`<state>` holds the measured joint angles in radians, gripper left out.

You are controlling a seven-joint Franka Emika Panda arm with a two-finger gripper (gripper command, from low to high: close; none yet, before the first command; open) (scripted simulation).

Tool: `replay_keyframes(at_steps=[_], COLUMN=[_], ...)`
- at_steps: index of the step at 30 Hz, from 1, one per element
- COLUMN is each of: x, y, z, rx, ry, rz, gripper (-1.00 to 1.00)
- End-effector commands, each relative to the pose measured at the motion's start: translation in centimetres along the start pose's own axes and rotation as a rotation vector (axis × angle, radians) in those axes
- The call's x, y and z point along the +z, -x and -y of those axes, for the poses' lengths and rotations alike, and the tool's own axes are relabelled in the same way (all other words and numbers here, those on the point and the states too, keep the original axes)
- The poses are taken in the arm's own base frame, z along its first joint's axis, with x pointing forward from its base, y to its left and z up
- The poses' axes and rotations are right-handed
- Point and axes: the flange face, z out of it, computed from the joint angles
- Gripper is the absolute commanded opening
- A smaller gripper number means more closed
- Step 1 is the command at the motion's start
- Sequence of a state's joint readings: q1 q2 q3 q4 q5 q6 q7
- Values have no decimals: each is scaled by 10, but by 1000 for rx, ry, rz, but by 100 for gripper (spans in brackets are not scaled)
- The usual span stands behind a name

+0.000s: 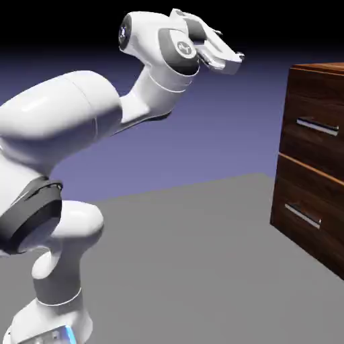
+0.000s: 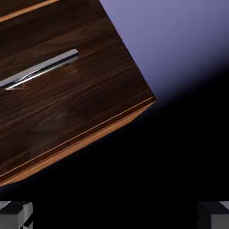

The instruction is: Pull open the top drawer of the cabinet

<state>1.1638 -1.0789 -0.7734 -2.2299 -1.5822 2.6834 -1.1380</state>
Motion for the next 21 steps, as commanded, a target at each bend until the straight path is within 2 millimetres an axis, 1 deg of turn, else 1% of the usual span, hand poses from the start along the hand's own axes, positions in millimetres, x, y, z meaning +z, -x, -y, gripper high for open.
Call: replay_keyframes(at_steps=[1, 6, 12, 17, 21], x=[4, 33, 80, 128, 171], y=[5, 25, 37, 34, 21], z=[3, 20, 50, 81, 109], rx=[-53, -316, -630, -897, -1118], ry=[7, 23, 5, -35, -77], rz=[9, 58, 113, 147, 161], gripper=[0, 0, 0, 0, 0])
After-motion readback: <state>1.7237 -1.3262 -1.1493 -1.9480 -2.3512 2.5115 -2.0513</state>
